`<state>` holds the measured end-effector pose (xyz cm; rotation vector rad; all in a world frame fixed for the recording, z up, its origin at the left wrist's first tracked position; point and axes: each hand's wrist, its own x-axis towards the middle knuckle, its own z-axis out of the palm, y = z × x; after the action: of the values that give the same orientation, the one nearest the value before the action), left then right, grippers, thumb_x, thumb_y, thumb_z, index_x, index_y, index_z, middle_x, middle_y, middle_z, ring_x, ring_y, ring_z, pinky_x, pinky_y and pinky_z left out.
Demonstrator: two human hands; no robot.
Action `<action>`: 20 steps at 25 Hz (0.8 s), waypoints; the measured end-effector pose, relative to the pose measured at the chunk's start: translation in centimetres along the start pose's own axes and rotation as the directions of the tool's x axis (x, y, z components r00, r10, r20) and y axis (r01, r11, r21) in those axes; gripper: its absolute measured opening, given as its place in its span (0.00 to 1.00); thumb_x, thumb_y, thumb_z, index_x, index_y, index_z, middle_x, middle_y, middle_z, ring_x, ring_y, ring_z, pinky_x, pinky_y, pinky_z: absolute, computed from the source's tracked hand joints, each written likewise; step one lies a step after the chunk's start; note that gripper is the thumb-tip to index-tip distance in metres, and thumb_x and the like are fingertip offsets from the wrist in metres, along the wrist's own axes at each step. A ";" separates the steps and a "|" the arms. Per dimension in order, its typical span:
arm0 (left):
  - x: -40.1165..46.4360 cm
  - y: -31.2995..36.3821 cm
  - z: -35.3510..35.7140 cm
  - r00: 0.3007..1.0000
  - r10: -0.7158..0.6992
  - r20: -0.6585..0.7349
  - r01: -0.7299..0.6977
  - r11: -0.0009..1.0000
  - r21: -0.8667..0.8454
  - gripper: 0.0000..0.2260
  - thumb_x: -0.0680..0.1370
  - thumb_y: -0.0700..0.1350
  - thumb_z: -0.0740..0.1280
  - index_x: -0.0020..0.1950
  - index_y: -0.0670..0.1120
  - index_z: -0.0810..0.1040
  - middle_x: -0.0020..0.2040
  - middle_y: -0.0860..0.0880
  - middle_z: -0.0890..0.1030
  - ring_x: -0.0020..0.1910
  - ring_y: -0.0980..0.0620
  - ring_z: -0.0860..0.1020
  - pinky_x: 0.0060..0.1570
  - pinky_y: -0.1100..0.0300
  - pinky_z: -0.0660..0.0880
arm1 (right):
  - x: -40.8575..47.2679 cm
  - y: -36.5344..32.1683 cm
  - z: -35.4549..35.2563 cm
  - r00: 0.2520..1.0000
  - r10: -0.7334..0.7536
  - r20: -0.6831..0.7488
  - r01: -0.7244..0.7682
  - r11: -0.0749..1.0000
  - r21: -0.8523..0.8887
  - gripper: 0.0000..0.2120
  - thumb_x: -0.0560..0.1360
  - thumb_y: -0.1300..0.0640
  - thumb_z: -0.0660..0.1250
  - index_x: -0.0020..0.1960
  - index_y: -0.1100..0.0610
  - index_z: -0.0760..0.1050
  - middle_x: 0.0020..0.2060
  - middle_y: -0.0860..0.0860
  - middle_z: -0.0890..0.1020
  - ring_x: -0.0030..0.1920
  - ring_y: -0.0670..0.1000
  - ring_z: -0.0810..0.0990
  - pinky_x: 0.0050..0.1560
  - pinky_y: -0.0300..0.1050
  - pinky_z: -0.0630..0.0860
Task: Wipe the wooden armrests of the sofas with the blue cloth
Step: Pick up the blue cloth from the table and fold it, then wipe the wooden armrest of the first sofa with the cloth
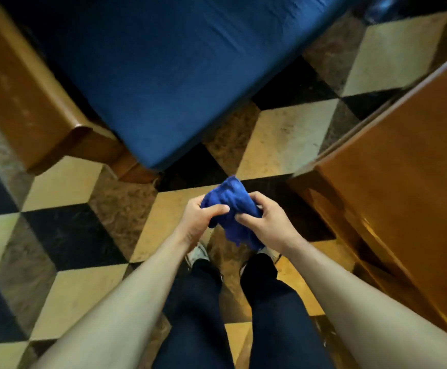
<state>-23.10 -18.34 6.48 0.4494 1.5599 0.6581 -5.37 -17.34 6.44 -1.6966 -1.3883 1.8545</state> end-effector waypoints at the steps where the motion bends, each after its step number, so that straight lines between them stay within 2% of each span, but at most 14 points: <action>1: -1.0 0.4 -2.8 1.000 0.011 0.011 -0.010 0.996 -0.087 0.14 0.64 0.34 0.70 0.49 0.41 0.77 0.39 0.43 0.79 0.37 0.50 0.75 0.36 0.57 0.69 | -0.2 -2.5 1.7 0.998 -0.047 0.044 0.048 0.999 -0.025 0.13 0.74 0.62 0.74 0.56 0.52 0.79 0.47 0.50 0.85 0.47 0.49 0.84 0.55 0.57 0.81; 3: -2.1 0.8 -7.7 0.996 0.033 0.084 -0.012 0.969 -0.246 0.30 0.63 0.31 0.64 0.65 0.42 0.73 0.57 0.40 0.79 0.53 0.44 0.78 0.47 0.51 0.74 | -0.5 -6.8 4.1 0.984 -0.102 0.148 0.113 0.991 -0.067 0.14 0.73 0.63 0.73 0.57 0.53 0.78 0.47 0.52 0.85 0.48 0.52 0.84 0.55 0.52 0.80; 5: -3.9 1.2 -13.4 0.971 0.132 0.198 -0.077 0.962 -0.263 0.38 0.62 0.27 0.62 0.73 0.45 0.69 0.67 0.45 0.78 0.65 0.47 0.76 0.59 0.51 0.74 | -1.1 -11.2 7.7 0.948 -0.118 0.296 0.169 0.974 -0.152 0.14 0.72 0.64 0.74 0.56 0.53 0.78 0.45 0.53 0.85 0.46 0.53 0.84 0.51 0.50 0.81; 7: -6.2 1.4 -18.5 0.944 0.212 0.254 -0.160 0.965 -0.210 0.38 0.61 0.27 0.64 0.71 0.45 0.74 0.68 0.47 0.80 0.69 0.49 0.76 0.65 0.56 0.75 | -1.8 -15.0 11.3 0.886 -0.119 0.449 0.254 0.933 -0.254 0.15 0.71 0.65 0.74 0.53 0.50 0.79 0.42 0.48 0.84 0.43 0.46 0.82 0.47 0.44 0.79; 9: -8.8 1.6 -23.9 0.927 0.284 0.243 -0.238 0.950 -0.201 0.28 0.64 0.31 0.70 0.62 0.48 0.83 0.60 0.48 0.85 0.61 0.49 0.82 0.58 0.56 0.79 | -2.0 -18.8 15.7 0.839 -0.107 0.533 0.317 0.893 -0.319 0.16 0.70 0.64 0.75 0.52 0.48 0.79 0.43 0.45 0.85 0.43 0.42 0.83 0.46 0.39 0.78; 11: -10.6 1.7 -27.7 0.947 0.289 0.140 -0.242 0.929 -0.281 0.18 0.66 0.37 0.73 0.54 0.47 0.86 0.51 0.45 0.87 0.52 0.48 0.84 0.49 0.56 0.80 | -1.1 -21.8 19.3 0.843 -0.134 0.521 0.368 0.850 -0.377 0.15 0.70 0.62 0.77 0.52 0.49 0.79 0.43 0.46 0.85 0.43 0.43 0.83 0.45 0.40 0.79; 14: -11.8 1.1 -32.1 0.961 0.234 -0.147 -0.274 0.875 -0.400 0.12 0.71 0.40 0.72 0.54 0.42 0.85 0.51 0.41 0.87 0.51 0.43 0.85 0.43 0.54 0.81 | 1.2 -24.8 24.7 0.865 -0.163 0.474 0.427 0.734 -0.528 0.13 0.69 0.51 0.79 0.49 0.46 0.79 0.41 0.44 0.84 0.41 0.42 0.82 0.43 0.41 0.77; 17: -10.1 0.9 -33.5 0.933 0.124 -0.337 -0.242 0.910 -0.336 0.10 0.74 0.45 0.73 0.54 0.46 0.84 0.50 0.46 0.88 0.52 0.44 0.85 0.49 0.51 0.83 | 4.4 -26.3 26.9 0.893 -0.196 0.404 0.430 0.632 -0.644 0.12 0.69 0.44 0.78 0.49 0.44 0.80 0.40 0.40 0.82 0.42 0.40 0.81 0.39 0.36 0.73; 20: -7.6 2.1 -33.1 0.938 -0.011 -0.347 -0.116 0.932 -0.342 0.06 0.77 0.46 0.73 0.53 0.50 0.83 0.52 0.48 0.87 0.53 0.46 0.85 0.56 0.47 0.82 | 8.0 -26.4 27.1 0.919 -0.222 0.327 0.390 0.639 -0.663 0.10 0.72 0.48 0.77 0.52 0.46 0.80 0.43 0.41 0.82 0.44 0.43 0.80 0.39 0.37 0.72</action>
<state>-55.31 -26.32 14.03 0.1017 1.7094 1.0878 -41.66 -10.55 17.89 -1.3886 -2.5767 1.3925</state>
